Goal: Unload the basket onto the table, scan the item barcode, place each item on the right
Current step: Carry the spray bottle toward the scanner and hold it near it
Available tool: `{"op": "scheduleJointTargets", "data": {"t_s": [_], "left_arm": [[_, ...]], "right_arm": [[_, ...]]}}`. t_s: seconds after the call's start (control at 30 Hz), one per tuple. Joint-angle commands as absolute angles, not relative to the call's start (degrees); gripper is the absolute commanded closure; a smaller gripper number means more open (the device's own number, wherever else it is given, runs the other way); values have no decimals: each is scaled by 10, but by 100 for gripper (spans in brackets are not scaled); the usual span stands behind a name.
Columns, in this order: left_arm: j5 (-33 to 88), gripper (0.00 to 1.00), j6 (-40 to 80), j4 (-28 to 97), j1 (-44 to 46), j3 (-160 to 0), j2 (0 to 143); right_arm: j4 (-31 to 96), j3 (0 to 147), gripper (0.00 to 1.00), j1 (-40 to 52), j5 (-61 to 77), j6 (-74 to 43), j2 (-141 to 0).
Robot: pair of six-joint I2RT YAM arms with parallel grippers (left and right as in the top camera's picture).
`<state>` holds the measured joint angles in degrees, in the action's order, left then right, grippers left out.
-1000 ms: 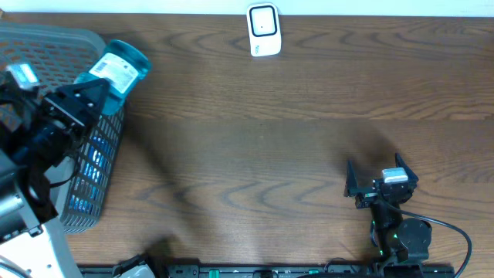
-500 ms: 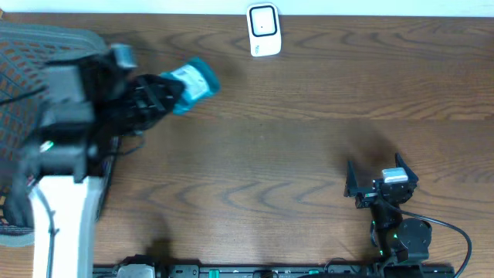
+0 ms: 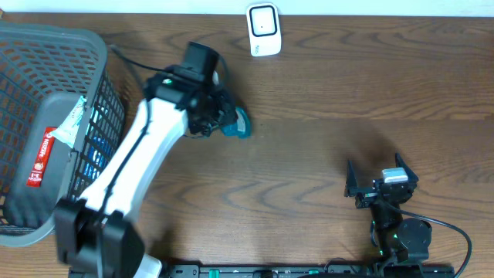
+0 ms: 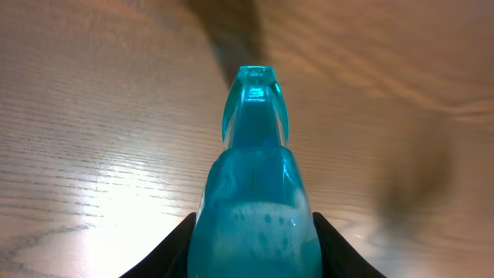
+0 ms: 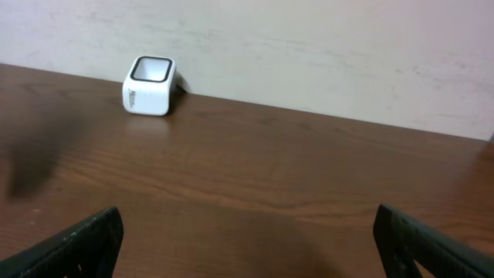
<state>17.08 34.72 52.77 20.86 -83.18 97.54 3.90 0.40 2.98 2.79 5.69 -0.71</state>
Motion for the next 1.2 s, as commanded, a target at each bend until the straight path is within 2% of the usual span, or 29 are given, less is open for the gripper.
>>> {"op": "scheduleJointTargets", "data": {"t_s": [0.0,0.27,0.3,0.33,0.53,0.6,0.97,1.17], "left_arm": [[136,79,344,530,217,-842,1002],[120,78,343,529,220,-842,1043],[116,70,344,530,220,-842,1043],[112,68,344,530,220,-842,1043],[109,67,325,530,222,-842,1043],[109,67,284,530,226,-842,1043],[108,66,-102,553,244,-842,1043],[48,66,-137,556,248,-842,1043]], "right_arm": [[41,3,1,34,25,65,-4],[41,3,1,34,25,65,-4],[41,3,1,34,25,65,-4],[41,3,1,34,25,65,-4],[41,3,1,34,25,65,-4],[41,3,1,34,25,65,-4],[41,3,1,34,25,65,-4],[41,3,1,34,24,65,-4]]}}
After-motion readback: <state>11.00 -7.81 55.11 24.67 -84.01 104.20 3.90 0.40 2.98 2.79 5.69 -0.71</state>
